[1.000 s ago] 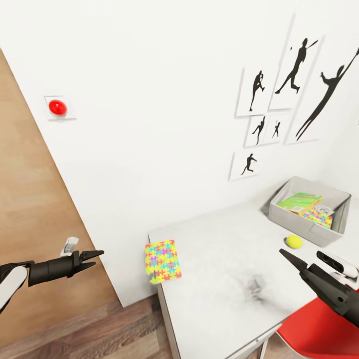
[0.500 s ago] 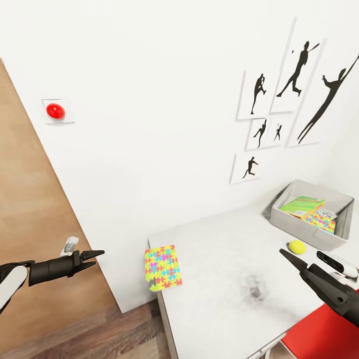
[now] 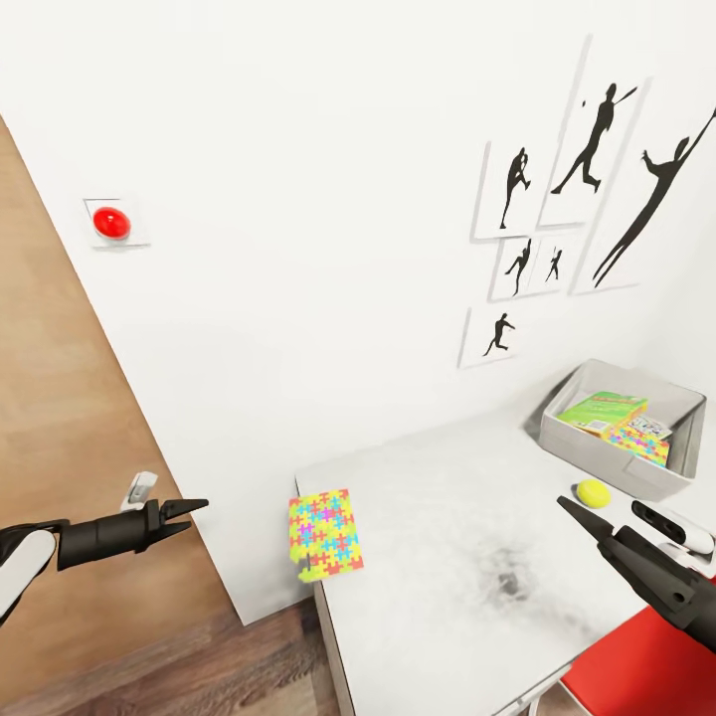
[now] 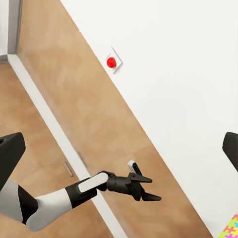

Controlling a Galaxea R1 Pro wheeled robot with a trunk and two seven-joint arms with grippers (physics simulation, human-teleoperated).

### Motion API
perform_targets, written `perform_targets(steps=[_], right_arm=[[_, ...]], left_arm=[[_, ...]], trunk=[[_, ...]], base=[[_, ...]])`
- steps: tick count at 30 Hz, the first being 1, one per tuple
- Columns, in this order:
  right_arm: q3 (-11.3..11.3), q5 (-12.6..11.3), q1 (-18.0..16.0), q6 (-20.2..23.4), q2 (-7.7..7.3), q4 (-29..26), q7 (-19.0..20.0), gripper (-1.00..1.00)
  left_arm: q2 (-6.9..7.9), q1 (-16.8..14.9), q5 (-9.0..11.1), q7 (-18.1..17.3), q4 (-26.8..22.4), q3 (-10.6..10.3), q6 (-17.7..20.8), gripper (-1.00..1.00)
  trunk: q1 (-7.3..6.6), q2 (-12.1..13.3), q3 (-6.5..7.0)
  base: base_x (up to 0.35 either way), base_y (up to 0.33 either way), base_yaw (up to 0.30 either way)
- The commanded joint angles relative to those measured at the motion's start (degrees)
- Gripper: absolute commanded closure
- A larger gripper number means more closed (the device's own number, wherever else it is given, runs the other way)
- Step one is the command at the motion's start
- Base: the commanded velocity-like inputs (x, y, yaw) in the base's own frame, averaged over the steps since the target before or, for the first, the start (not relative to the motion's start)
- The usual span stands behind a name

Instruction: Put all the toys in the child's room - the three board games (two on the bed and one on the table), the two jigsaw puzzles on the table, and the tennis ball on the table - inside the toy box on the table in the child's room.

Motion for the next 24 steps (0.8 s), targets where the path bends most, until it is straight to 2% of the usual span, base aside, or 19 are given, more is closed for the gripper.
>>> perform_targets(steps=[1,19,24], right_arm=[[0.00,-0.19,-0.04,0.59,-0.02,0.00,0.09,-1.00],[0.00,-0.19,-0.04,0.65,-0.02,-0.03,0.13,-1.00],[-0.07,-0.19,-0.04,0.67,-0.02,-0.02,0.28,-1.00]], left_arm=[[0.04,-0.06,0.06,-0.15,0.02,-0.06,0.20,-1.00],[-0.11,-0.06,0.09,0.09,1.01,0.07,0.19,-1.00],[-0.41,-0.08,0.12,0.30,1.14,0.08,0.14,-1.00]], trunk=[[0.01,-0.05,-0.07],[0.01,-0.05,-0.05],[0.01,-0.05,0.24]], base=[[0.000,0.000,0.000],[0.000,0.000,-0.001],[0.000,0.000,-0.092]])
